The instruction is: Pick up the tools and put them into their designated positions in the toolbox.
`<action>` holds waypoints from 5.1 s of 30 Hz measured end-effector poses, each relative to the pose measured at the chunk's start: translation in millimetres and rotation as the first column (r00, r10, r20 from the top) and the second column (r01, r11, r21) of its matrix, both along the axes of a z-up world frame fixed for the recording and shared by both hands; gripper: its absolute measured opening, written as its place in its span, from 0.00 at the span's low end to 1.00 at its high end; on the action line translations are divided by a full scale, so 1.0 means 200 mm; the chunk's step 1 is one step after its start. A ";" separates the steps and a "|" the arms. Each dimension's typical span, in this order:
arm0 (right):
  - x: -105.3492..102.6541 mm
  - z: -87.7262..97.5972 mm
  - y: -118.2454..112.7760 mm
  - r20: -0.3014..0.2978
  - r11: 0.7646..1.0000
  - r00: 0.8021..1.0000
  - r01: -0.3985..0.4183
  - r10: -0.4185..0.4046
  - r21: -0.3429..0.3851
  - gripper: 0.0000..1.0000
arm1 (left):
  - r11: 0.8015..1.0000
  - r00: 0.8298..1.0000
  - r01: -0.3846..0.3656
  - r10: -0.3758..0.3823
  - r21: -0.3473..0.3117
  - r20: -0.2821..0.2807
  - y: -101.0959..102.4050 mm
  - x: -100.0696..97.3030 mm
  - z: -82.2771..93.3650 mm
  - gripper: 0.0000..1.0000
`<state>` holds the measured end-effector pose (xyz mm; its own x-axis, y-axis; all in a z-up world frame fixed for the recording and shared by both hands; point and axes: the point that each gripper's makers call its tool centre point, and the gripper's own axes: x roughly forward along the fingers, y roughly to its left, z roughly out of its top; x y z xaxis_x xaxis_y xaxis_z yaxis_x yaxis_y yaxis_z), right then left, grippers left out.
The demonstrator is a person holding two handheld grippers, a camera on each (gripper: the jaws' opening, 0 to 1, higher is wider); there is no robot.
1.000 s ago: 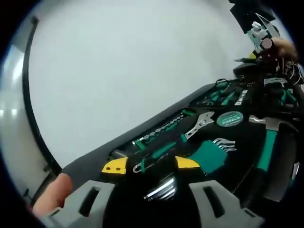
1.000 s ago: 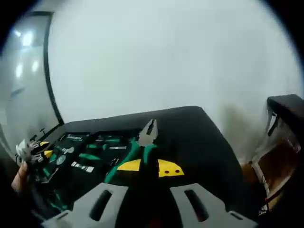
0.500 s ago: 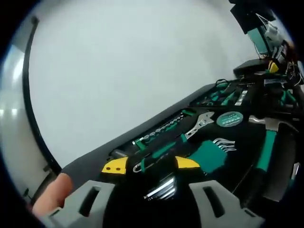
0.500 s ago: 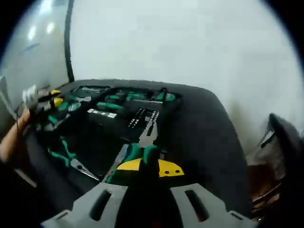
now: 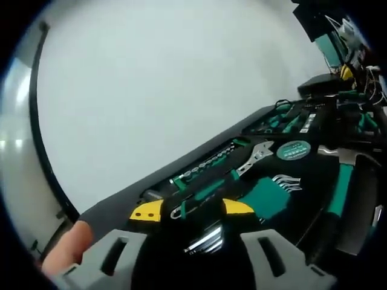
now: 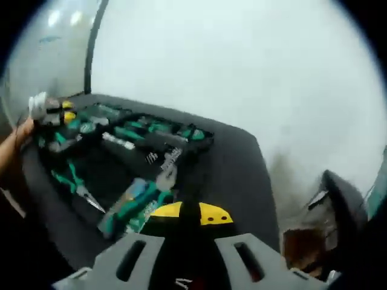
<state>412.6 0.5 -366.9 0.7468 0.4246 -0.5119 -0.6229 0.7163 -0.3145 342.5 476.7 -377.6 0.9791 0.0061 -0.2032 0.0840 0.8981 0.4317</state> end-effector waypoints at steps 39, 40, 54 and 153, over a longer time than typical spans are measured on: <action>-0.47 0.05 0.57 0.090 0.571 0.577 -0.752 0.812 -0.330 0.10 | 1.000 1.000 0.018 -0.018 0.002 -0.002 -0.02 0.00 -0.01 0.32; -0.48 0.06 0.56 0.073 0.516 0.528 -0.777 0.846 -0.360 0.13 | 1.000 1.000 0.019 -0.019 0.002 -0.003 -0.02 0.00 -0.01 0.32; -0.34 -0.15 0.61 -0.246 0.447 0.488 -0.871 0.837 -0.205 0.14 | 1.000 1.000 0.021 -0.021 0.010 -0.005 -0.01 0.00 -0.01 0.30; -0.11 -0.06 0.77 0.271 0.897 0.866 -0.442 0.420 0.023 0.00 | 0.918 0.904 0.338 -0.377 -0.207 -0.200 -1.22 -0.02 -0.02 0.10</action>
<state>390.5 154.0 -379.5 0.5786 0.7658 -0.2807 -0.7827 0.4245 -0.4552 339.3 233.3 -381.8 0.8340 -0.3883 -0.3921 0.4922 0.8446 0.2107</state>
